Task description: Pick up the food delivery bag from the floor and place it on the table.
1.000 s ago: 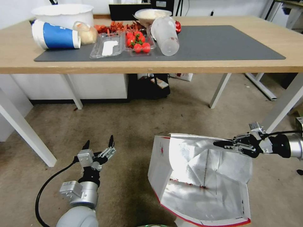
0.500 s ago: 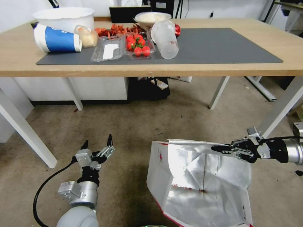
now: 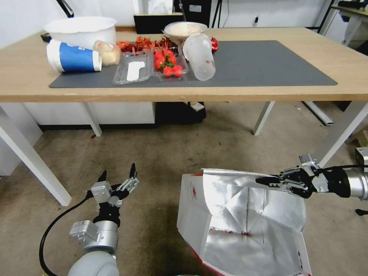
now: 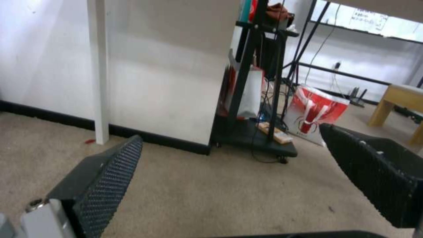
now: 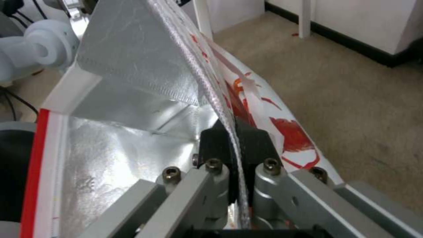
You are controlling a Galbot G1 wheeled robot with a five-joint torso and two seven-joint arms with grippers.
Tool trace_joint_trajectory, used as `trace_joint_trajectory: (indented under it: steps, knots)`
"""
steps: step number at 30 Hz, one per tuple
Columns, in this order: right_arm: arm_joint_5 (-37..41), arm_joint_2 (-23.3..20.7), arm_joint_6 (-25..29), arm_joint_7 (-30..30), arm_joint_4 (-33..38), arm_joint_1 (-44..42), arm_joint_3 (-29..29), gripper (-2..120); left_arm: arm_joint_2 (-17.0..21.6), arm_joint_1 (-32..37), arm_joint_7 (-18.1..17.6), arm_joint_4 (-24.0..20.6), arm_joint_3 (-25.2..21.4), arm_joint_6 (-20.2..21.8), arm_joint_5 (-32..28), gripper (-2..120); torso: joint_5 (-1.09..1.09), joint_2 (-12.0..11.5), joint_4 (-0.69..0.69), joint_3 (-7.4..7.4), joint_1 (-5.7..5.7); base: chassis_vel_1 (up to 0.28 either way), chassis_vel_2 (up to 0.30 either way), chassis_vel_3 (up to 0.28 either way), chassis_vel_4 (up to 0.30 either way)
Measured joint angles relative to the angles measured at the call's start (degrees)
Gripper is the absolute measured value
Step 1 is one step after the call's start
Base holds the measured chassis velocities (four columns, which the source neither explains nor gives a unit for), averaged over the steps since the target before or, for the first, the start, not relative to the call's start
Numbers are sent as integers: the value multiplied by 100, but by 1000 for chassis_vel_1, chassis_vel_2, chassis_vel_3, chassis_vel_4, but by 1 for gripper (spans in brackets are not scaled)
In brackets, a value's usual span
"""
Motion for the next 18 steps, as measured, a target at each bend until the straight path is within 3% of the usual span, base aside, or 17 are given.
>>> trace_joint_trajectory:
  steps: [18]
  knots:
    - [141, 33, -76, -116, 141, -122, 59, 0, 5, 6, 1, -18, 0, -12, 1, 100, 0, 397, 0, 311, 89, 0, 0, 0, 0]
